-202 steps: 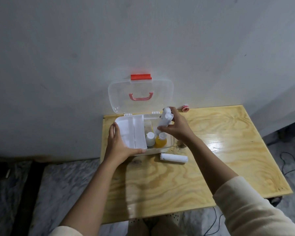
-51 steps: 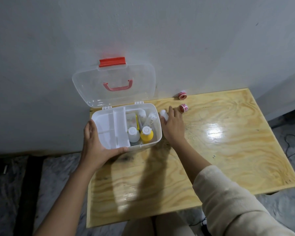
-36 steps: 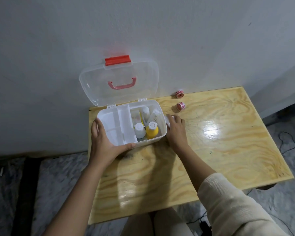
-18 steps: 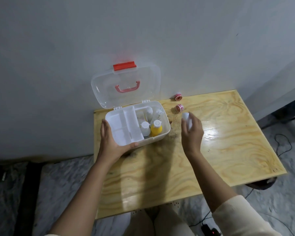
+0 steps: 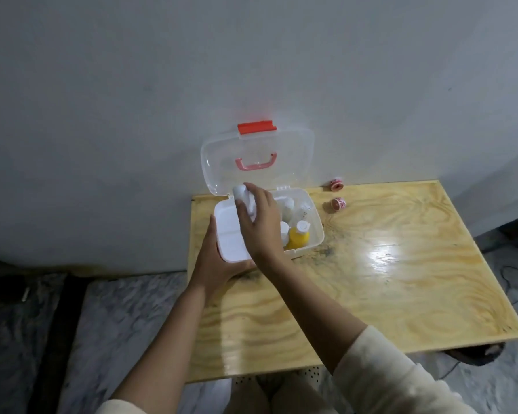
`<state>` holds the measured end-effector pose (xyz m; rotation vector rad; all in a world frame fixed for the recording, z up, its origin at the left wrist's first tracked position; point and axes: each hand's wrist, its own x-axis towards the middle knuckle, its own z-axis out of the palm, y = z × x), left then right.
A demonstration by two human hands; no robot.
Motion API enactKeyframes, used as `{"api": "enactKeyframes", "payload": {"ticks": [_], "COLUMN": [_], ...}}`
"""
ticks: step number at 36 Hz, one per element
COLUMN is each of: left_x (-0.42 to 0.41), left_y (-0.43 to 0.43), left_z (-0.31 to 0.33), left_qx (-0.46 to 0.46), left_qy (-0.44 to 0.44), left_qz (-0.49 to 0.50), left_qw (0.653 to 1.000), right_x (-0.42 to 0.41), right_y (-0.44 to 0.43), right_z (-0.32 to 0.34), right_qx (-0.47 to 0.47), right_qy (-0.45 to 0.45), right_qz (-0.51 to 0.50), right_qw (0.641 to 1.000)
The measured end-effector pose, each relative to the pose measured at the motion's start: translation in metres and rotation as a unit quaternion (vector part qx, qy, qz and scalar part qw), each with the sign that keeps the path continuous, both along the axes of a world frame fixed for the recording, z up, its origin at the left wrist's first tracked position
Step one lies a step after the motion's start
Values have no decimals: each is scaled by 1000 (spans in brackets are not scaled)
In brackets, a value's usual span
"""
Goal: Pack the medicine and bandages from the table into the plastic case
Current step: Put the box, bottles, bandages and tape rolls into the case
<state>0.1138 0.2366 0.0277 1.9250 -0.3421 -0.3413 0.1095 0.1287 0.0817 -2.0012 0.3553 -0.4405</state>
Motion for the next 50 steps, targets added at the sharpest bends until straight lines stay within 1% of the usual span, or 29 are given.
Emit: {"api": "enactKeyframes", "payload": {"ticks": [2, 6, 12, 15, 18, 21, 24, 30, 35, 40, 45, 47, 50], "left_x": [1, 7, 6, 6, 3, 2, 3, 4, 5, 5, 6, 5, 6], "left_y": [0, -3, -2, -3, -4, -1, 1, 3, 1, 2, 2, 3, 0], "left_z": [0, -2, -17, -17, -18, -20, -21, -29, -27, -24, -21, -20, -16], "left_qx": [11, 6, -54, -69, -95, -59, -40, -42, -48, -59, -60, -57, -33], "left_qy": [14, 13, 34, 43, 66, 54, 63, 75, 77, 79, 90, 89, 70], "left_qz": [8, 13, 39, 41, 50, 50, 54, 54, 49, 34, 25, 19, 2], "left_qw": [1000, 1000, 997, 996, 992, 996, 996, 995, 995, 995, 994, 994, 997], "right_x": [5, 14, 15, 14, 12, 7, 0, -14, -15, -15, -14, -16, -20], "right_y": [-2, -7, -10, -9, -9, -13, -16, -26, -33, -34, -32, -31, -30], "right_z": [-5, -15, -33, -34, -37, -44, -47, -48, -49, -47, -49, -45, -33], "right_qx": [-2, -15, -28, -38, -51, -59, -84, -159, -179, -188, -198, -185, -153], "right_qy": [16, 59, 107, 105, 103, 92, 100, 86, 66, 43, 48, 39, -4], "right_qz": [-7, -11, 3, 11, 43, 69, 102, 185, 220, 216, 204, 183, 125], "right_qw": [1000, 998, 994, 994, 992, 992, 986, 966, 957, 957, 958, 965, 980]}}
